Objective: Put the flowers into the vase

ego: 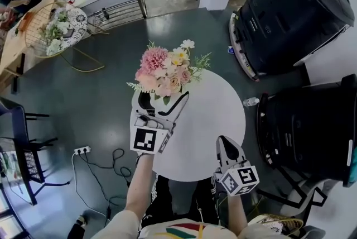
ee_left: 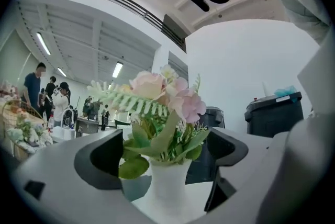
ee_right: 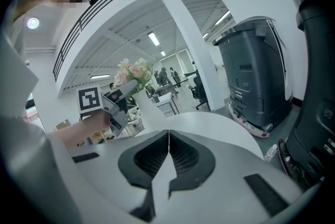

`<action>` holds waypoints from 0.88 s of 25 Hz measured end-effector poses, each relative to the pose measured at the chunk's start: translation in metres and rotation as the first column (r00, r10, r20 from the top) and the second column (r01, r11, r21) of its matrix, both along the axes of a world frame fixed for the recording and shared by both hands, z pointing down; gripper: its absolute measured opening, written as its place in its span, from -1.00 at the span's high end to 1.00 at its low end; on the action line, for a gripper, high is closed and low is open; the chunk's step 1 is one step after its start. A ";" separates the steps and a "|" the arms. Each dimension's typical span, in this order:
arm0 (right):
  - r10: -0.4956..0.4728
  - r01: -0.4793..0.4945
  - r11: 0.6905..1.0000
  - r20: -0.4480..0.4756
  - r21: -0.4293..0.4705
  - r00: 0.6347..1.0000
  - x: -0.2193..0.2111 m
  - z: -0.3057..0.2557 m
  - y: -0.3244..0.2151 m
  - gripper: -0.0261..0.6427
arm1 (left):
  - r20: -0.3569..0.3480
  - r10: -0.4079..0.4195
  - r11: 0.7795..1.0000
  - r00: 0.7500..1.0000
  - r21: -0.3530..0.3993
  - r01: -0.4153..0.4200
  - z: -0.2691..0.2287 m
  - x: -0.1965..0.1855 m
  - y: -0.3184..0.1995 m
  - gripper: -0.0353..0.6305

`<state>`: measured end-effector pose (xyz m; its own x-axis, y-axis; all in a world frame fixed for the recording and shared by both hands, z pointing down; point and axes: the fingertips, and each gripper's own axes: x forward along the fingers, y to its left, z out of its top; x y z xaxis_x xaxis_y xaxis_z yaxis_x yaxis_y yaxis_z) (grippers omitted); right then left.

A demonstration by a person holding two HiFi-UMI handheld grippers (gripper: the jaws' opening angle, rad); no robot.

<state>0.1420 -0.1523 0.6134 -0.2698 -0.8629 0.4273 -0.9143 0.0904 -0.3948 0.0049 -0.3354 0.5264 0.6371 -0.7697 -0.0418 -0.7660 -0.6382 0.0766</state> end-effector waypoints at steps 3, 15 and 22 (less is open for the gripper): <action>-0.010 0.010 1.000 0.007 0.000 1.000 -0.005 0.001 0.002 0.88 | 0.004 -0.001 1.000 1.000 -0.028 0.001 0.011 -0.003 0.005 -0.58; -0.015 0.015 1.000 0.005 0.018 1.000 -0.032 -0.011 0.000 0.88 | 0.033 -0.032 0.990 0.999 -0.137 0.036 0.031 -0.041 0.042 -0.58; -0.094 0.096 0.988 -0.020 0.120 0.995 -0.086 -0.090 -0.012 0.88 | 0.035 -0.124 0.982 0.992 -0.138 0.128 -0.025 -0.106 0.081 -0.57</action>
